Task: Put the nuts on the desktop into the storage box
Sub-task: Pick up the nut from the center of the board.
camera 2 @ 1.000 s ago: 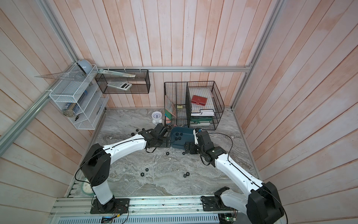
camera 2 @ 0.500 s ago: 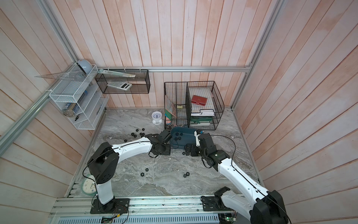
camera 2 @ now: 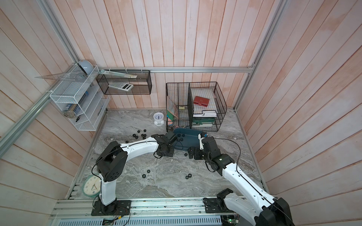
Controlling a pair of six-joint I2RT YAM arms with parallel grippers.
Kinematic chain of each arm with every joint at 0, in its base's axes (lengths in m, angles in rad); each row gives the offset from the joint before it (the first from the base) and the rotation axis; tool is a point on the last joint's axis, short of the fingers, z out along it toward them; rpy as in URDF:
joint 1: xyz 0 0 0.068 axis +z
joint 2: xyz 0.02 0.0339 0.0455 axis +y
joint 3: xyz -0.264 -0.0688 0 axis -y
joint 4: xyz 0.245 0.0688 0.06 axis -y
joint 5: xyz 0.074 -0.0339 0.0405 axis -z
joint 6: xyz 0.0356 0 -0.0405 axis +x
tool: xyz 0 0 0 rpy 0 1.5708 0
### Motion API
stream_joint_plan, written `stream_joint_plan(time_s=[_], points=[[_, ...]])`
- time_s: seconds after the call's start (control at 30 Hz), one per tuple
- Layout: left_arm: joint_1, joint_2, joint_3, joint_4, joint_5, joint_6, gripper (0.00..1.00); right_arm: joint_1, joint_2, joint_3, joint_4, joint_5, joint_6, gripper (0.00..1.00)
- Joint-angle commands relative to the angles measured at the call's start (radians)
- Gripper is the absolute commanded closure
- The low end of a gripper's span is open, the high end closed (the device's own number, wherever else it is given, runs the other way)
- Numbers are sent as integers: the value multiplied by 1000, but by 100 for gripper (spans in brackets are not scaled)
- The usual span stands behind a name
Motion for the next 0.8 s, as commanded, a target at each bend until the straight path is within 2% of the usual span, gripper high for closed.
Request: stream_joint_plan(time_s=[0.0,0.37,0.57,0.77], points=[[-2,31,27,-18,3,12,49,4,-11,-12,-17,18,6,2],[-4,69,46,-25,10,15,57,4,-7,-12,-16,23,2,2],[-5,74,49,-30,13,18,76,4,-4,-11,-15,25,1,2],[-5,46,63,-56,-18,21,76,4,-5,-11,-16,27,3,2]])
